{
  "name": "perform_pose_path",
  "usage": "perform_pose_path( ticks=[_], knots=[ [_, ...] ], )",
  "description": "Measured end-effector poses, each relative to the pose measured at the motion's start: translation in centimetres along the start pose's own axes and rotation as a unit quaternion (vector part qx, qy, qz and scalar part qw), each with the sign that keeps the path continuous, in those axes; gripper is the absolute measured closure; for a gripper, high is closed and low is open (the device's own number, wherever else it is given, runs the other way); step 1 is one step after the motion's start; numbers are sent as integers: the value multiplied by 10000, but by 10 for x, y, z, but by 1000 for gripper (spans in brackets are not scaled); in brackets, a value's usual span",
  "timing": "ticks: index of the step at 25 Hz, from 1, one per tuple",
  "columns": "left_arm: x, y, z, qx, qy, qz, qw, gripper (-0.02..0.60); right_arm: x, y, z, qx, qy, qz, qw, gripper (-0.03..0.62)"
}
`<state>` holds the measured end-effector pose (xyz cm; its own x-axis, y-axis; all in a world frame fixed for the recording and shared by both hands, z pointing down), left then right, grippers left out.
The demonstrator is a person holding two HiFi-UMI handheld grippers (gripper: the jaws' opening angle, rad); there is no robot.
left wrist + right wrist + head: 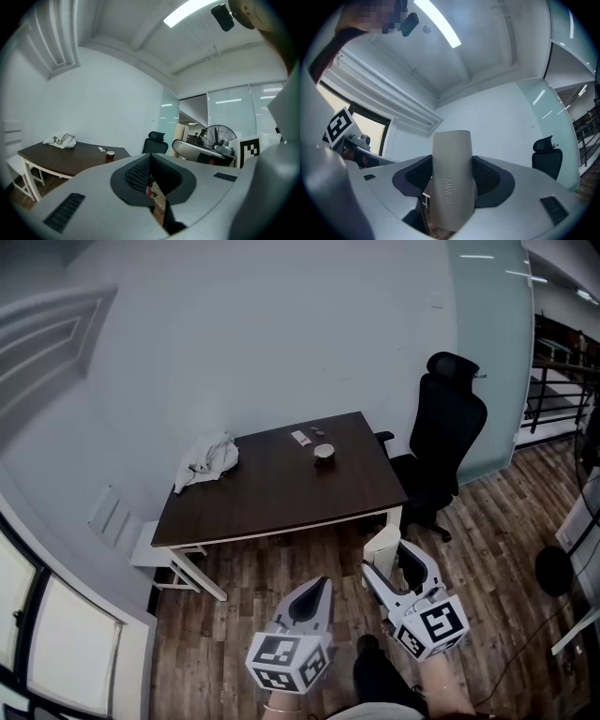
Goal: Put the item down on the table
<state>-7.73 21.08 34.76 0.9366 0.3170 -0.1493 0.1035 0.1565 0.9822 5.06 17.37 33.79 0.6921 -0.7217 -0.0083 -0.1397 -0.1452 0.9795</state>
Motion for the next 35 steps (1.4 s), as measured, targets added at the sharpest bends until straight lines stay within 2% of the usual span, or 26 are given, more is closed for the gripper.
perform_pose_path(
  ticks=[8,25,35],
  knots=[
    [-24,-13,77,-51,-5,94,9999,563,59,9,55,57,-53,23,10000,319],
    [-77,-48,268,-121,-157,109,9997,564,215,40,185,-86,-181,124,9997,319],
    [-114,-48,336,-184,-283,32,9994,563,265,79,256,-566,-547,-136,9968,319]
  ],
)
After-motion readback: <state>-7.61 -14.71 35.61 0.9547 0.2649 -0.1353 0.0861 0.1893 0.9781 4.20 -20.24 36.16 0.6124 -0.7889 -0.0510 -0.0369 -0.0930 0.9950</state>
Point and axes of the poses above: the fingertips, and each gripper's own axes: z forward along the fingers, x to its right, y out of its underside, the point moved 4 cm from there along -z, backward along the fingers, and after that the axes turned 7 degrees about -y, right-handed, at the moved point
